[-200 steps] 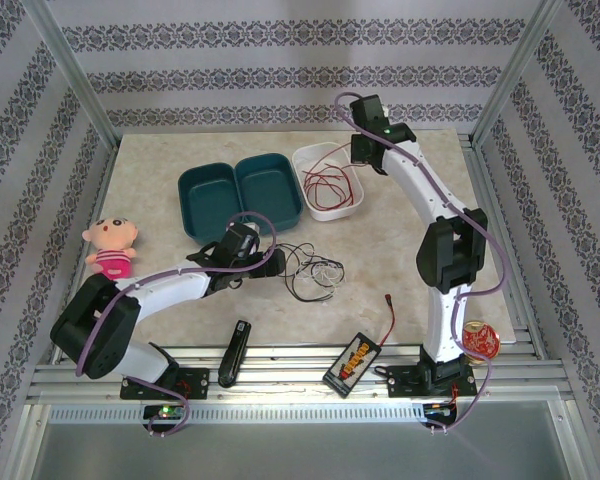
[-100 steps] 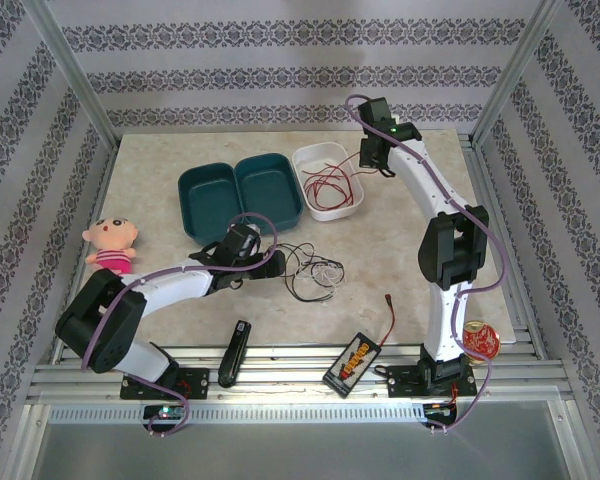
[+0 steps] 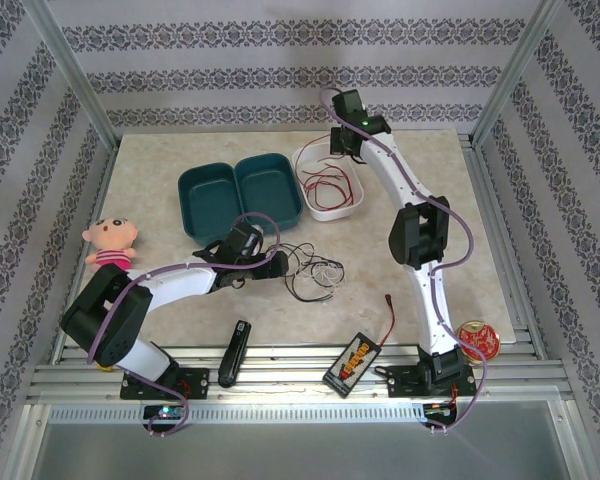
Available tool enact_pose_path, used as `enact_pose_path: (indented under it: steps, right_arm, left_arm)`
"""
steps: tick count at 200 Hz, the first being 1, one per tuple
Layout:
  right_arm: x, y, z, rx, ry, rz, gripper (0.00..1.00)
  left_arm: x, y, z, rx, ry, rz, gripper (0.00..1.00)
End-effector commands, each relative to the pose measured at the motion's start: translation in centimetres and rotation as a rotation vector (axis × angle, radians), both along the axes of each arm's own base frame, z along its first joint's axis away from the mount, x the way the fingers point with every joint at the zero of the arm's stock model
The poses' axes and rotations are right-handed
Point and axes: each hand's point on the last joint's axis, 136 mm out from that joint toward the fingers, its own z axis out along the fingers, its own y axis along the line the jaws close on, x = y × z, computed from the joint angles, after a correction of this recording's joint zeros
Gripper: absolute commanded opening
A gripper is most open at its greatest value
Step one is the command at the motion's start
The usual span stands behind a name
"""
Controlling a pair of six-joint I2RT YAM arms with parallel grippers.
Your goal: Untangle the cables
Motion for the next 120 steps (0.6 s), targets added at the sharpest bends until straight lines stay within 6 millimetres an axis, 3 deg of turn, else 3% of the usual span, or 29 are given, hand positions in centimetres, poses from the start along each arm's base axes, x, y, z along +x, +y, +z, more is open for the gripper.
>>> enact_pose_path:
  steps: [1, 81, 120]
  right_arm:
    - [-2.3, -0.5, -2.1, -0.002, 0.121, -0.017, 0.01]
    - [-7.2, -0.8, -6.1, 0.005, 0.303, -0.003, 0.05]
    - [-7.9, 0.0, -5.0, 0.024, 0.297, 0.031, 0.14]
  left_arm:
    - [1.0, -0.2, 0.7, -0.026, -0.023, 0.012, 0.99]
    - [1.0, -0.7, 0.4, -0.042, -0.014, 0.001, 0.99]
    - [0.9, -0.7, 0.4, -0.043, -0.009, -0.004, 0.99]
